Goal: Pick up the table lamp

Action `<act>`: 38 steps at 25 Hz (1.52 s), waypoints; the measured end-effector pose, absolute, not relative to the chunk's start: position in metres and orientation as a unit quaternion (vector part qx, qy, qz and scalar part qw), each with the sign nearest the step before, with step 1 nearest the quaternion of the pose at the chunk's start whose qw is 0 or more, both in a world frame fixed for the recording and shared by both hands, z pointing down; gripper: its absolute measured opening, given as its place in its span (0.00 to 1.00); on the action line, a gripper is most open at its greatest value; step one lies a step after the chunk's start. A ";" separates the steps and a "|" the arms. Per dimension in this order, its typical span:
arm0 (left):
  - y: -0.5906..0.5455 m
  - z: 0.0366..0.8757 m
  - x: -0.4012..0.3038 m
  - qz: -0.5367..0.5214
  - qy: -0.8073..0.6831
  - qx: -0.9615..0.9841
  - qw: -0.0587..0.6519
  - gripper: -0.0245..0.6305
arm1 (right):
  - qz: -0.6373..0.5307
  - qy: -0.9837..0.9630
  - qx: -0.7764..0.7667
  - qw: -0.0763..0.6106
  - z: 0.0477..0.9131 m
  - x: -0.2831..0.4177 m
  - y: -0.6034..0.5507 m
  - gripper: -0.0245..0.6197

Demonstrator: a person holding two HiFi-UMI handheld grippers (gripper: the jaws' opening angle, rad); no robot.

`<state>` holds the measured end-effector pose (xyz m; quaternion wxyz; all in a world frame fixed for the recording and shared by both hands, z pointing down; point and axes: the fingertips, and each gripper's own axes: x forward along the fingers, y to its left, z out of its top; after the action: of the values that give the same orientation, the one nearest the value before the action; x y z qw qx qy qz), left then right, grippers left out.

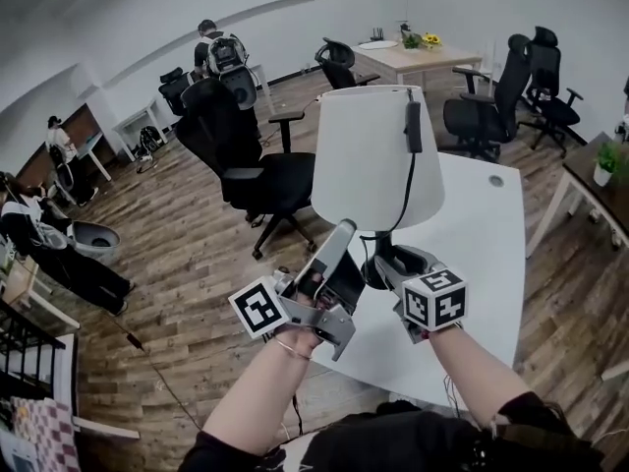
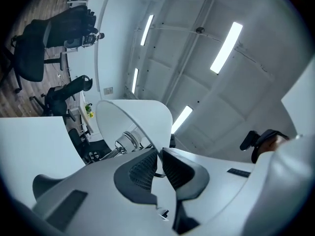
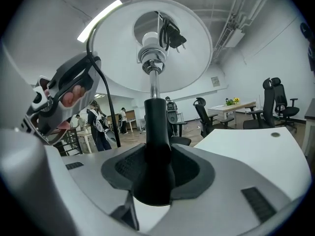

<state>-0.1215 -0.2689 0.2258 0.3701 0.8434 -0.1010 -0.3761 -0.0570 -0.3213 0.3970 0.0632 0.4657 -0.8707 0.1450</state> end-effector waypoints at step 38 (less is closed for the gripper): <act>0.046 0.205 0.071 -0.417 -0.086 0.861 0.276 0.09 | 0.095 -0.914 0.392 0.042 0.359 0.126 -0.043 0.31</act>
<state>0.0714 0.0460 0.2051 0.2764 0.8614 -0.0861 -0.4174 0.1256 -0.0432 0.3591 0.0422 0.3918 -0.9141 0.0952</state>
